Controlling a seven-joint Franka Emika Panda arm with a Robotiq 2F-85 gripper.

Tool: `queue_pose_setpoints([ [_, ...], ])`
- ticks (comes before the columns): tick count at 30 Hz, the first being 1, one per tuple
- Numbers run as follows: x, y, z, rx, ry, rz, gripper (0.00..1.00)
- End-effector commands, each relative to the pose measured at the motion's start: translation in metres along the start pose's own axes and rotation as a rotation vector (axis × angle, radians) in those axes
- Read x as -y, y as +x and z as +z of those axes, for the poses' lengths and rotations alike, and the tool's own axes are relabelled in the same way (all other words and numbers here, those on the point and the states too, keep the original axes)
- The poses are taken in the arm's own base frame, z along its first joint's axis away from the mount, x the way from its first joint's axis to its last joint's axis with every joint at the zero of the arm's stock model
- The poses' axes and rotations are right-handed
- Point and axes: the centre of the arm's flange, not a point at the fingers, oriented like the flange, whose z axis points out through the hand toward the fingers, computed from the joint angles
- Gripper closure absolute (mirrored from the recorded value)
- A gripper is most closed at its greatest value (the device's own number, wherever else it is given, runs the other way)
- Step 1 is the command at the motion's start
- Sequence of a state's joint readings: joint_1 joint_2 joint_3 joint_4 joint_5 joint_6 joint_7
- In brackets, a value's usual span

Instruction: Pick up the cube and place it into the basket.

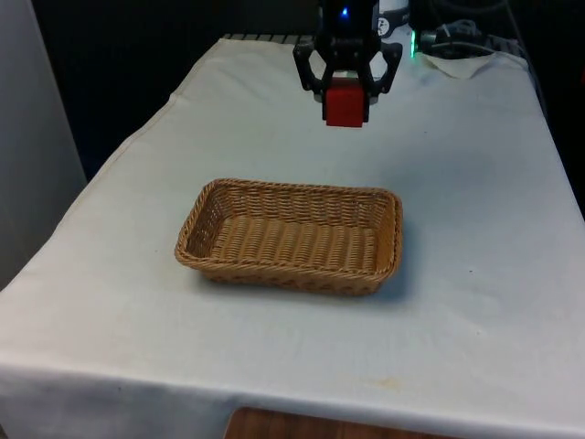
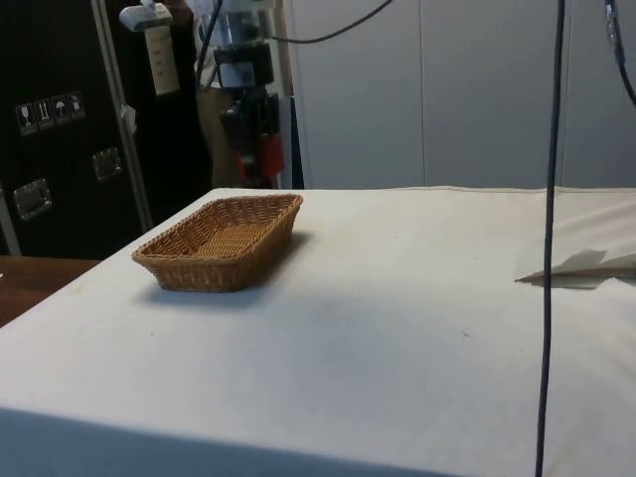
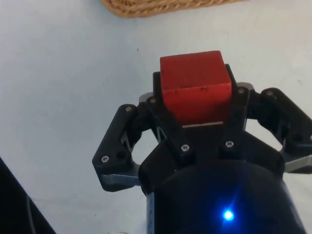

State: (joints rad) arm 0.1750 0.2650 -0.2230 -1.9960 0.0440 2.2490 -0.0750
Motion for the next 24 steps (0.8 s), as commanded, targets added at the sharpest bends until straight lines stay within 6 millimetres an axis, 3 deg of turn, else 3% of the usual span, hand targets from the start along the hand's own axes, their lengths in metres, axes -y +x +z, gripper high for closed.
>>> queue_pose_setpoints([
  [1,-0.003,0.002,-0.004,0.000,0.002,0.009,1.00],
  [11,-0.010,0.017,-0.018,-0.018,-0.005,0.033,1.00],
  [24,-0.009,0.051,-0.009,-0.037,-0.020,0.047,1.00],
])
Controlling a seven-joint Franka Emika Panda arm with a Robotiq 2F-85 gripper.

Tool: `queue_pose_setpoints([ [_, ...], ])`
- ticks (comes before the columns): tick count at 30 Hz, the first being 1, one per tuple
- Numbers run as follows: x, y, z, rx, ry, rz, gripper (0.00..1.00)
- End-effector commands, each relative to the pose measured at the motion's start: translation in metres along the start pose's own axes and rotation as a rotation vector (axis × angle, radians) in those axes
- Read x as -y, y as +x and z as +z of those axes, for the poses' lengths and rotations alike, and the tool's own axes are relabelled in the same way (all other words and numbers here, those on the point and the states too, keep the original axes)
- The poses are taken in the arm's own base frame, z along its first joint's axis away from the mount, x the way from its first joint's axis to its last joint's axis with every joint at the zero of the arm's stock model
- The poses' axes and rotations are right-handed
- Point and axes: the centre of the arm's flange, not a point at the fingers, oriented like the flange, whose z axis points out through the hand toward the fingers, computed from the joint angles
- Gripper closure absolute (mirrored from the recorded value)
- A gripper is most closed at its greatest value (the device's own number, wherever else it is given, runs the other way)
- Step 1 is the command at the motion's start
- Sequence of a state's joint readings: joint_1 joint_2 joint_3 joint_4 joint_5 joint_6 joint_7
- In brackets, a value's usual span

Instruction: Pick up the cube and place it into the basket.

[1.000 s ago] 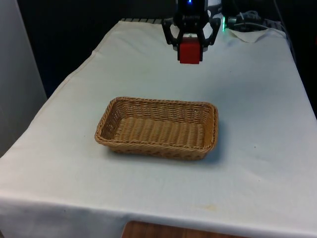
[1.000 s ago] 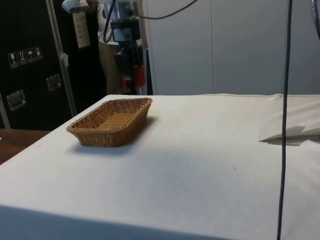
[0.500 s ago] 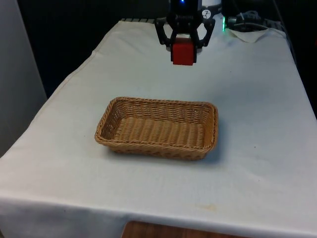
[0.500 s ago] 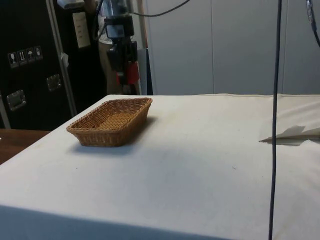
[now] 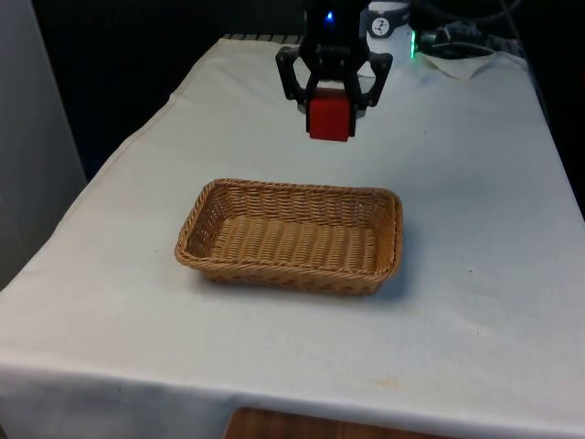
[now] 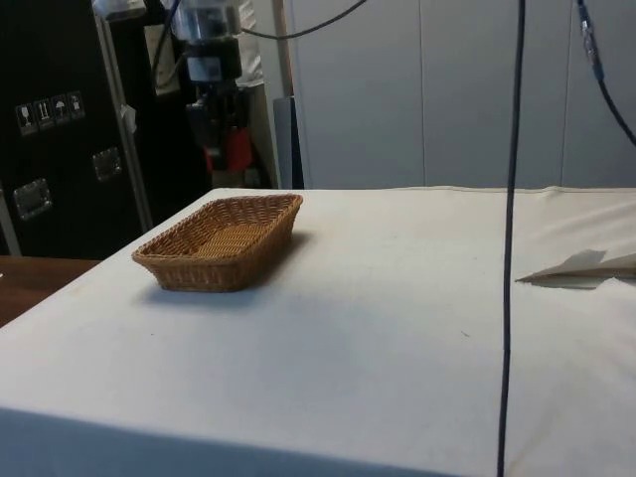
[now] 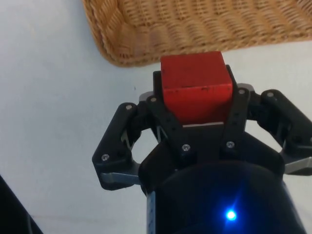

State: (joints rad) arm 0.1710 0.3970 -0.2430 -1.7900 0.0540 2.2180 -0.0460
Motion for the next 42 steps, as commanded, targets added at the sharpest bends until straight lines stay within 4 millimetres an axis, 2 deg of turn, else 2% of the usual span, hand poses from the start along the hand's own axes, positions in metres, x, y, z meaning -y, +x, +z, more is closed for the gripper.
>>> queue_pose_setpoints([
  [1,0.000,0.004,0.002,0.006,0.004,0.005,1.00],
  [11,0.002,0.028,0.025,-0.001,-0.012,0.020,1.00],
  [12,0.002,0.026,0.020,-0.006,-0.017,0.014,1.00],
  [20,-0.001,0.043,0.052,-0.001,-0.027,0.045,1.00],
  [22,-0.001,0.043,0.054,-0.001,-0.032,0.042,1.00],
  [24,-0.003,0.047,0.066,-0.004,-0.033,0.055,1.00],
  [30,-0.010,0.051,0.087,-0.015,-0.043,0.073,1.00],
  [31,-0.009,0.050,0.085,-0.011,-0.047,0.067,1.00],
  [37,-0.016,0.053,0.112,-0.027,-0.057,0.092,1.00],
  [39,-0.017,0.054,0.118,-0.029,-0.061,0.096,1.00],
  [40,-0.017,0.052,0.114,-0.025,-0.065,0.090,1.00],
  [42,-0.018,0.054,0.128,-0.032,-0.068,0.103,1.00],
])
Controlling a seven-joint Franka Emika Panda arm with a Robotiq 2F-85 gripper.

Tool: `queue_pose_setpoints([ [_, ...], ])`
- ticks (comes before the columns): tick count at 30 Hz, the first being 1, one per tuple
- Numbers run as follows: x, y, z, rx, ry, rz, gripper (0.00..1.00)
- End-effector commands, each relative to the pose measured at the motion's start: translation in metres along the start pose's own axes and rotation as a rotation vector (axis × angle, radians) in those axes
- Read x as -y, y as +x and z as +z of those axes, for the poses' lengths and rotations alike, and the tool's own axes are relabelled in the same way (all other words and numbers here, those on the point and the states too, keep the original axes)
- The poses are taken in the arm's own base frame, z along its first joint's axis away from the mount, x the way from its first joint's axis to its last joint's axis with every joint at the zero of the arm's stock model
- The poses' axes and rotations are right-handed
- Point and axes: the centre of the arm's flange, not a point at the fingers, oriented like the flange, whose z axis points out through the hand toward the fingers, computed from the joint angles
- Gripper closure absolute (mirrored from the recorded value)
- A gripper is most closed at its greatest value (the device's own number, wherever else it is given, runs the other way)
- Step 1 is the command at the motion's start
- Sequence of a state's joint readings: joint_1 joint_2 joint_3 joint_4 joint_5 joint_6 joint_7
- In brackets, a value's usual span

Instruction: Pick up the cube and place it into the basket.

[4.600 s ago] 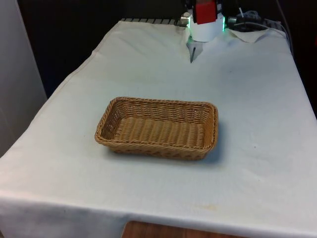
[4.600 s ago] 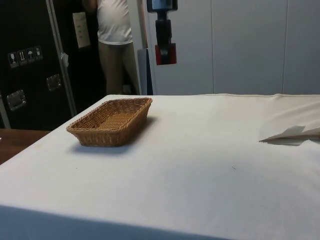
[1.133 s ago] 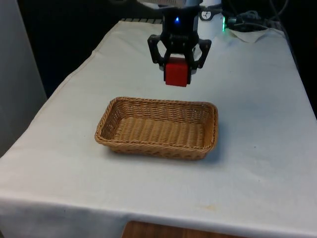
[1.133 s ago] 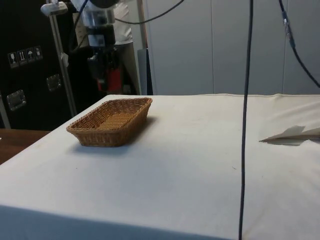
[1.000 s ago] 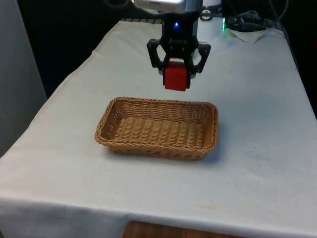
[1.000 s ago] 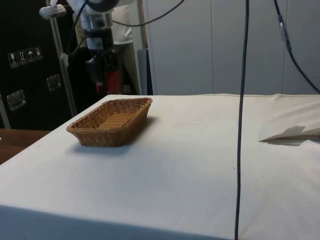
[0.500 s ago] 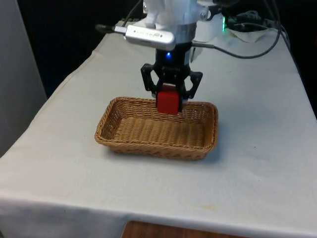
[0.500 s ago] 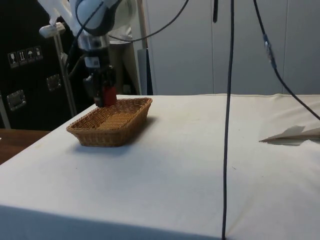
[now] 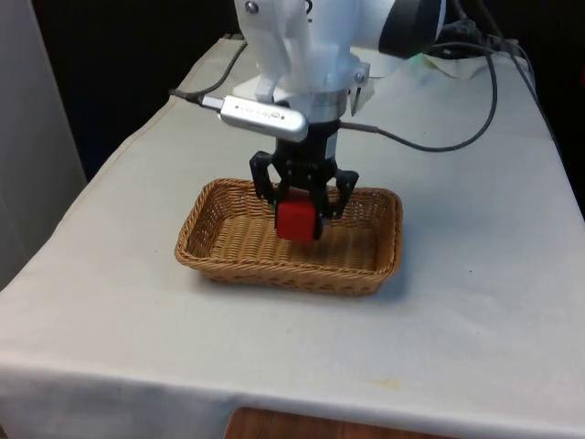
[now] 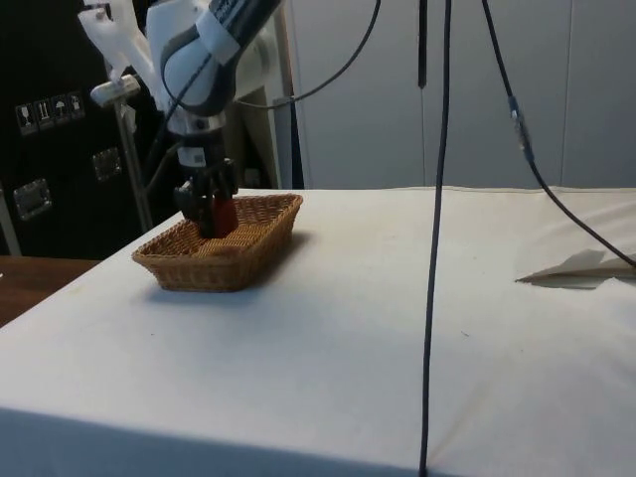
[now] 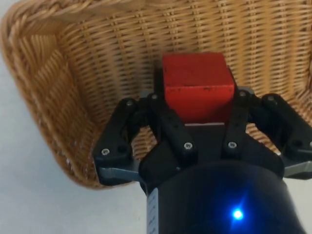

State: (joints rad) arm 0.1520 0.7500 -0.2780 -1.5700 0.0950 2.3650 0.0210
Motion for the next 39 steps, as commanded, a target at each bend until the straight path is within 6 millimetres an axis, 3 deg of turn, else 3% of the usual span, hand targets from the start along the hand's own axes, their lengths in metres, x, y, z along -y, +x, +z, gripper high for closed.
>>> queue_pose_setpoints([
  [1,0.001,0.001,0.007,-0.006,0.001,0.008,1.00],
  [12,0.003,0.002,0.028,-0.015,-0.013,0.028,1.00],
  [35,0.005,0.001,0.040,-0.007,-0.010,0.027,1.00],
  [36,0.005,0.001,0.040,-0.007,-0.009,0.027,0.97],
  [39,0.005,0.002,0.041,-0.007,-0.010,0.027,0.68],
])
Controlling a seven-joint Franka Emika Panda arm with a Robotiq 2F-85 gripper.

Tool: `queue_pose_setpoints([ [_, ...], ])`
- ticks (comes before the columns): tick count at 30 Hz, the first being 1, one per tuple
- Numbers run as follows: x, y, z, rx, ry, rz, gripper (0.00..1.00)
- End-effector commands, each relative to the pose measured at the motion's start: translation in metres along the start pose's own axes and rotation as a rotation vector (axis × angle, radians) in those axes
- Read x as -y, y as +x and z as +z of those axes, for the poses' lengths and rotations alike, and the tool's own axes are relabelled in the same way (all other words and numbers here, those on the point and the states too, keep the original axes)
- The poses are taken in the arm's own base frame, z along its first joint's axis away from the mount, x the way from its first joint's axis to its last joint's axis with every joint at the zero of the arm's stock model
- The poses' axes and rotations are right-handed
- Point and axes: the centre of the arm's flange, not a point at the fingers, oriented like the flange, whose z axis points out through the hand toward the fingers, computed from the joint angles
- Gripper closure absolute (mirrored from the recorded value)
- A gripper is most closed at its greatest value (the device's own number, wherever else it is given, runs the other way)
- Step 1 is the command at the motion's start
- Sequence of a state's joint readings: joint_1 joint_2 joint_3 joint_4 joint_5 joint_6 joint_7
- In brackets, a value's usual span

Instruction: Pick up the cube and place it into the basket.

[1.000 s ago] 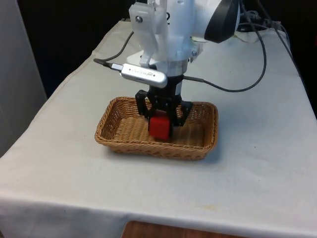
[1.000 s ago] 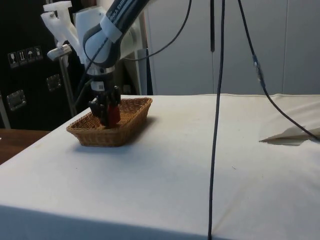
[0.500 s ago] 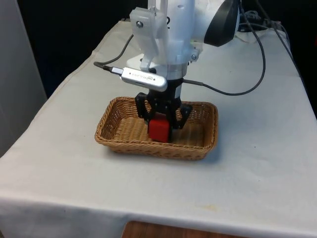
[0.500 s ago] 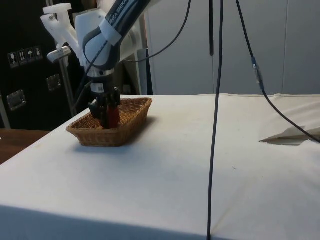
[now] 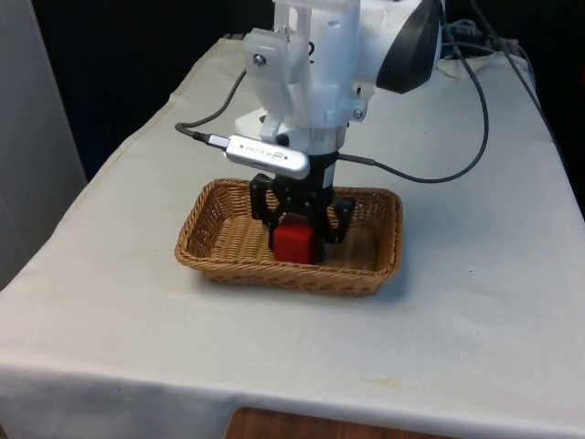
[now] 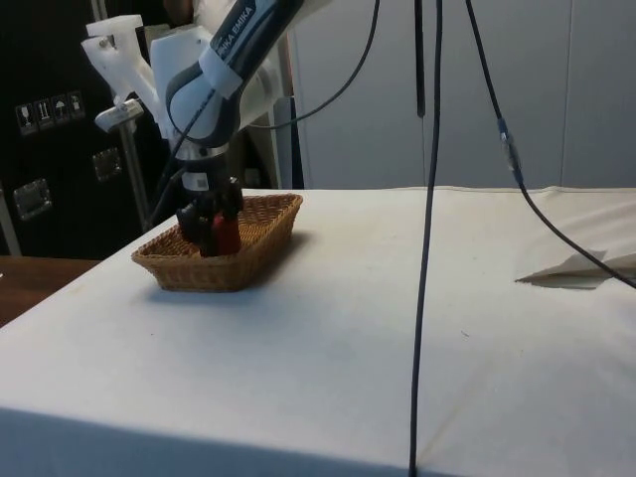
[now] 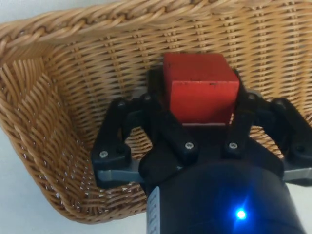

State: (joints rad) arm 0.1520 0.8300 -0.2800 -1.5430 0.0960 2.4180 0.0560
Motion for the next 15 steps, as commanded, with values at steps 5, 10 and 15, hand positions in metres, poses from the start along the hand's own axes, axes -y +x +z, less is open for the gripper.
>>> queue_pose_setpoints([
  [5,0.0011,0.0013,0.0034,0.000,0.009,0.002,0.19],
  [10,0.0017,0.0021,0.0041,-0.002,0.009,0.001,0.00],
  [15,0.0016,0.0021,0.0036,0.000,0.009,0.001,0.00],
])
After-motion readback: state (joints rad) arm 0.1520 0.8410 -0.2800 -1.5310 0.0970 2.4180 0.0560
